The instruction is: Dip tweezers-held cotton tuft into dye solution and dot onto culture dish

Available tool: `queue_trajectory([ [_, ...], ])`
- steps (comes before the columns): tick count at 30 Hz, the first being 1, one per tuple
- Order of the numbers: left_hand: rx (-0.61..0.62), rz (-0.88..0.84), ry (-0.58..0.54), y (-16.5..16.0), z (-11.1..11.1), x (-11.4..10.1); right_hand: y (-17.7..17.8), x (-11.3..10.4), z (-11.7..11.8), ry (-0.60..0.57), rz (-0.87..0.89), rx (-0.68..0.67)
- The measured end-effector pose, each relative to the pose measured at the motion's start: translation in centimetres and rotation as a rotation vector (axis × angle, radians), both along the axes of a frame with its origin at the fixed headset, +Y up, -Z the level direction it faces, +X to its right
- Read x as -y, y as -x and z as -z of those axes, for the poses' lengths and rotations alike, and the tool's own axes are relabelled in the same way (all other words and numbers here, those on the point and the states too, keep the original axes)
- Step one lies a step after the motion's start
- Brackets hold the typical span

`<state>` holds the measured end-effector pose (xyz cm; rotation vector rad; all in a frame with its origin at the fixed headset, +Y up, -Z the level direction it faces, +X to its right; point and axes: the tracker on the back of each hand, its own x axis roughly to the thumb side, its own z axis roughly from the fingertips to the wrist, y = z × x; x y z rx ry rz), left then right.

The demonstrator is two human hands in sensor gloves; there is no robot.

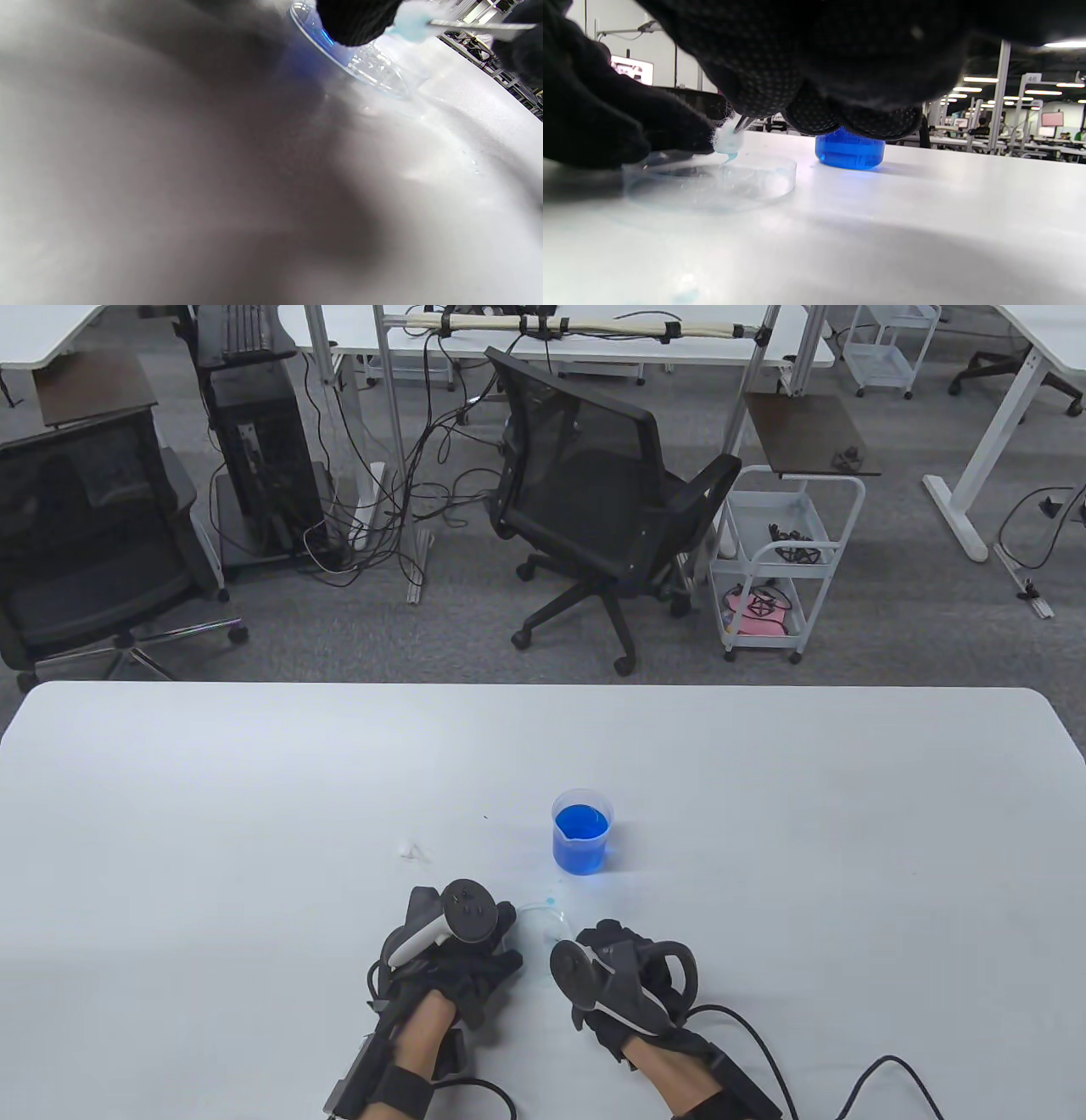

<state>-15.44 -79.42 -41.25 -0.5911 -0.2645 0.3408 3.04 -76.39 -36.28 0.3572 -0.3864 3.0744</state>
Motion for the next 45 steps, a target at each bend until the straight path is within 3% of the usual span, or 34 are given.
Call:
queue_trajectory([
  [8,-0.002,0.001,0.000,0.0,0.0,0.0,0.3,1.0,0.3,0.021,-0.038,-0.001],
  [17,-0.002,0.001,0.000,0.0,0.0,0.0,0.4,-1.4,-0.4,-0.054,0.046,-0.011],
  [30,0.000,0.000,-0.001,0.0,0.0,0.0,1.1,0.8,0.0,0.001,-0.054,-0.019],
  [39,-0.001,0.001,0.001,0.0,0.0,0.0,0.3,-1.2,0.4,-0.058,0.044,0.010],
  [45,-0.002,0.002,0.003,-0.1,0.0,0.0,0.5,-0.2,0.8,-0.025,0.009,0.008],
])
